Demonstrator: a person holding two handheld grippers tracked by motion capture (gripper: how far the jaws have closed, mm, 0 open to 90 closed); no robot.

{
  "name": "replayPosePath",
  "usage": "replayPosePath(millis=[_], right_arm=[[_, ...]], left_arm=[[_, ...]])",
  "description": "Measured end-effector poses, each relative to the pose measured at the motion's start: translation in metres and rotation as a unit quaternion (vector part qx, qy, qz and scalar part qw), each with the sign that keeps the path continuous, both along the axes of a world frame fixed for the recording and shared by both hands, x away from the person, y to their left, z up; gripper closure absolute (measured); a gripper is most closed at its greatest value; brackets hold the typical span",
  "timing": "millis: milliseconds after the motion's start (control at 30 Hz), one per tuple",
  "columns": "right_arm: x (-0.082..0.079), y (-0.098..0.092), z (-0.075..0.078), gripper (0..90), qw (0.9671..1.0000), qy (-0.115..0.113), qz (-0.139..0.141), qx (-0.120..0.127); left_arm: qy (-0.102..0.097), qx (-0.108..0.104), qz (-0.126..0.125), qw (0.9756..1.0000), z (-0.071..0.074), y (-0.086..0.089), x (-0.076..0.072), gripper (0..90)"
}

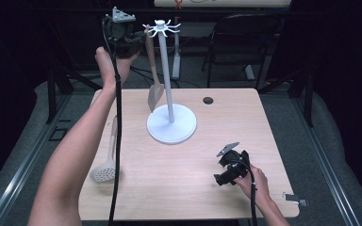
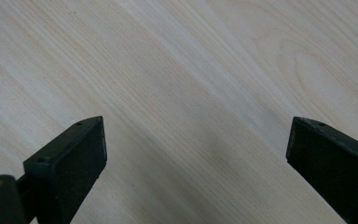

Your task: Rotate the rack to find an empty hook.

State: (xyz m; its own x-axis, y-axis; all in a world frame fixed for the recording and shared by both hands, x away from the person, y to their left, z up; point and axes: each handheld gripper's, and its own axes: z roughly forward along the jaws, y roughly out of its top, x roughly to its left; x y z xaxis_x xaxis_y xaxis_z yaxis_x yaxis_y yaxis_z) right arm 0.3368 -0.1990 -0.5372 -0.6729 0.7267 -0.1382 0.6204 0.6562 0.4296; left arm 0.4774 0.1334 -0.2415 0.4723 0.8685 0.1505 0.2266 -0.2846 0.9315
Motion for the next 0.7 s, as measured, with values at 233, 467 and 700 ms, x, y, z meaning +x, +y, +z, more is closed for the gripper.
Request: replayPosePath(millis=[233, 467, 700], right_arm=[[-0.001, 0.001, -0.002, 4.7, 0.9999, -0.004, -0.006, 0.009], [0.000, -0.001, 0.000, 5.0, 1.0000, -0.004, -0.003, 0.007], [-0.001, 0.000, -0.001, 4.9, 0.9997, -0.009, -0.010, 0.022]], left_arm=[[0.002, 0.000, -0.005, 1.0000, 0.000, 0.000, -0.001, 84.3], [0.020, 0.000, -0.014, 0.9997, -0.002, 0.005, -0.004, 67.9], [0.049, 0.004, -0.007, 0.9987, -0.012, 0.013, -0.008, 39.5]])
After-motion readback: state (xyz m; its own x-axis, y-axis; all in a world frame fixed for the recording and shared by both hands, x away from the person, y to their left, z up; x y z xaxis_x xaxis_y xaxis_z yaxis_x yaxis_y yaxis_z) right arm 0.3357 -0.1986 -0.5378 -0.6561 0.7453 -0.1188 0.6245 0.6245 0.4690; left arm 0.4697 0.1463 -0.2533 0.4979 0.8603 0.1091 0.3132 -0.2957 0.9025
